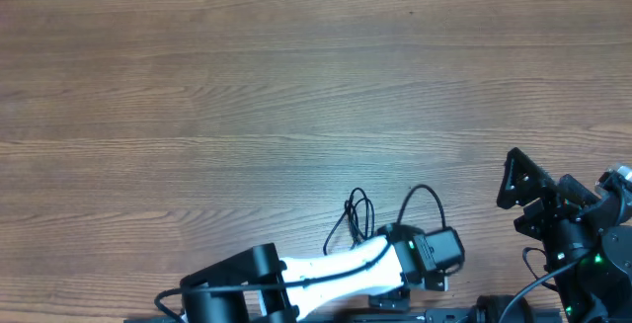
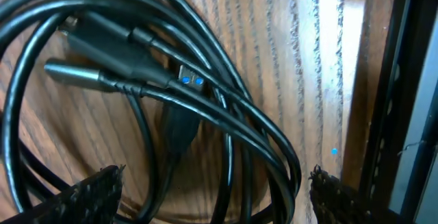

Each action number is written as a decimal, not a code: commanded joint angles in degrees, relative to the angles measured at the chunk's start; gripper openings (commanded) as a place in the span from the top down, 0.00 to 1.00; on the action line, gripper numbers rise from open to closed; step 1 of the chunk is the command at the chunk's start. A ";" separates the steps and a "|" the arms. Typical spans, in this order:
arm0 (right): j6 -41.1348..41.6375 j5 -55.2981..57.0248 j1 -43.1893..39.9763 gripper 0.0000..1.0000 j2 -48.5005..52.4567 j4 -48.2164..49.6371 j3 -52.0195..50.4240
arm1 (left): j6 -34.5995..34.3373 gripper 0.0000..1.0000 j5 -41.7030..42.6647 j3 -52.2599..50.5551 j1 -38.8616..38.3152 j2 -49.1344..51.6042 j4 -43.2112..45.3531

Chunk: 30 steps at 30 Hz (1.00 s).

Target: Untangle cables

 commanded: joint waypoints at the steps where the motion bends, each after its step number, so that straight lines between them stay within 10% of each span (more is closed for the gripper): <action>1: 0.42 0.52 0.22 0.00 0.31 0.35 0.22 | -3.39 0.12 -4.48 -0.61 -1.03 0.35 0.22; 9: 0.42 0.52 0.22 0.00 0.31 0.39 0.22 | -4.26 0.35 -0.57 -0.66 -1.03 0.39 2.27; 21: 0.42 0.52 0.22 0.00 0.31 0.37 0.22 | -4.26 0.44 -0.59 -0.66 -0.15 4.26 2.93; 26: 0.39 0.55 0.22 0.00 0.31 0.35 0.22 | -4.24 0.96 -0.98 -0.66 -0.04 4.26 2.89; 30: 0.39 0.55 0.22 0.00 0.31 0.35 0.22 | -4.24 0.96 -1.64 -0.20 0.33 3.96 0.57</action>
